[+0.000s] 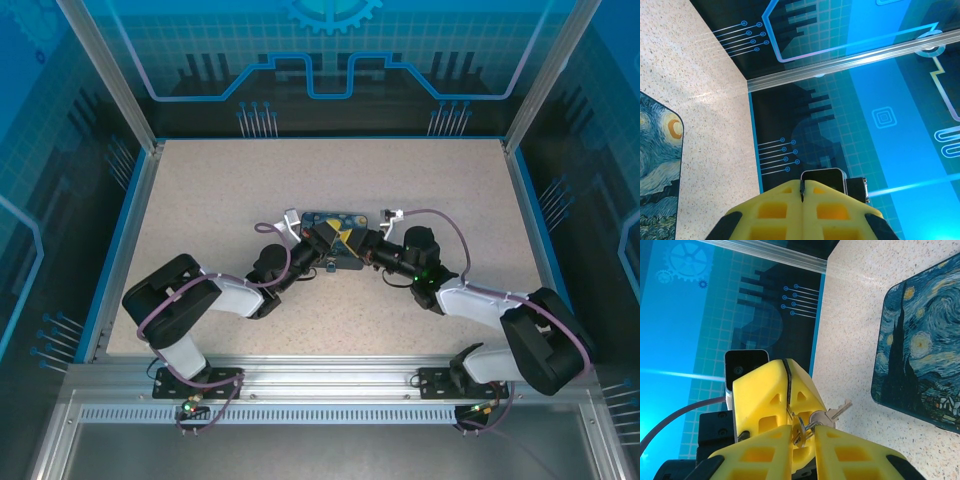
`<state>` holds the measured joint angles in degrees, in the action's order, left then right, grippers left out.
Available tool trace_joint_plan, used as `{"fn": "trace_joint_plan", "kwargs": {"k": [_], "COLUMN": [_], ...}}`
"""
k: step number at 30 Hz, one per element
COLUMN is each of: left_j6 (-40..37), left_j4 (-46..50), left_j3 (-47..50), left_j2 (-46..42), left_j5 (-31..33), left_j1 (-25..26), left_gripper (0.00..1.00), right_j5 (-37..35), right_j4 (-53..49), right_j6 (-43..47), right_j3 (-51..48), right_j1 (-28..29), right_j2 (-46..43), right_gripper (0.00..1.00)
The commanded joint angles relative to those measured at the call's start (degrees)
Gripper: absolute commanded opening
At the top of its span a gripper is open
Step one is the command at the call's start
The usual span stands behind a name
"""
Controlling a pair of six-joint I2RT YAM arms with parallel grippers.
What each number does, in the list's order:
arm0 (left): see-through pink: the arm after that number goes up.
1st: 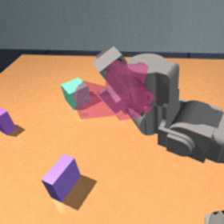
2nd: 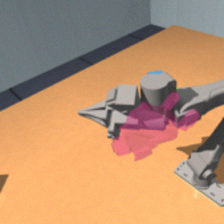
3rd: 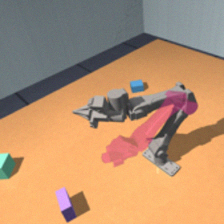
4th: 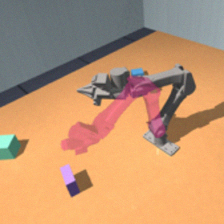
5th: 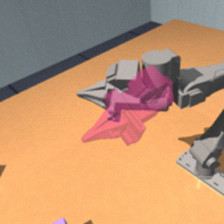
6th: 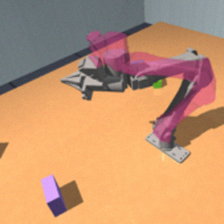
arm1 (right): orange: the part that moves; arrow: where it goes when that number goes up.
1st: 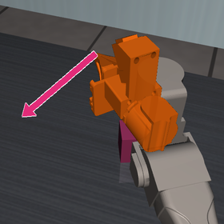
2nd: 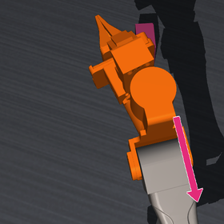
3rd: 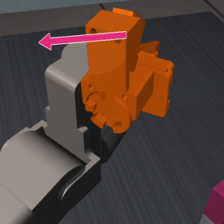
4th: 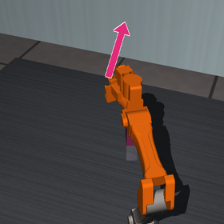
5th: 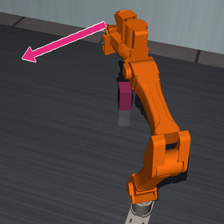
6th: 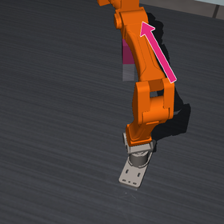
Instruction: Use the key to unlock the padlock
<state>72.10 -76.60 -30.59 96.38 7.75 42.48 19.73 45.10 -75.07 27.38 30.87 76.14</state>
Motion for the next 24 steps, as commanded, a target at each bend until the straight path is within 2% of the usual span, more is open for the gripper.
{"fn": "trace_joint_plan", "kwargs": {"k": [1, 16, 24], "left_j6": [0.3, 0.4, 0.2], "left_j4": [-3.6, -3.6, -3.6], "left_j3": [0.0, 0.3, 0.4], "left_j2": [-0.5, -0.8, -1.0], "left_j5": [1.0, 1.0, 1.1], "left_j1": [0.0, 0.0, 0.1], "left_gripper": [0.00, 0.00, 0.00], "right_j5": [-0.3, -0.6, -0.4], "right_j4": [2.0, 1.7, 1.7], "right_j6": [-0.4, -0.3, -0.6], "right_j3": [1.6, 2.6, 1.7], "right_j1": [0.9, 0.4, -0.5], "right_j2": [0.4, 0.6, 0.2], "right_gripper": [0.21, 0.20, 0.08]}}
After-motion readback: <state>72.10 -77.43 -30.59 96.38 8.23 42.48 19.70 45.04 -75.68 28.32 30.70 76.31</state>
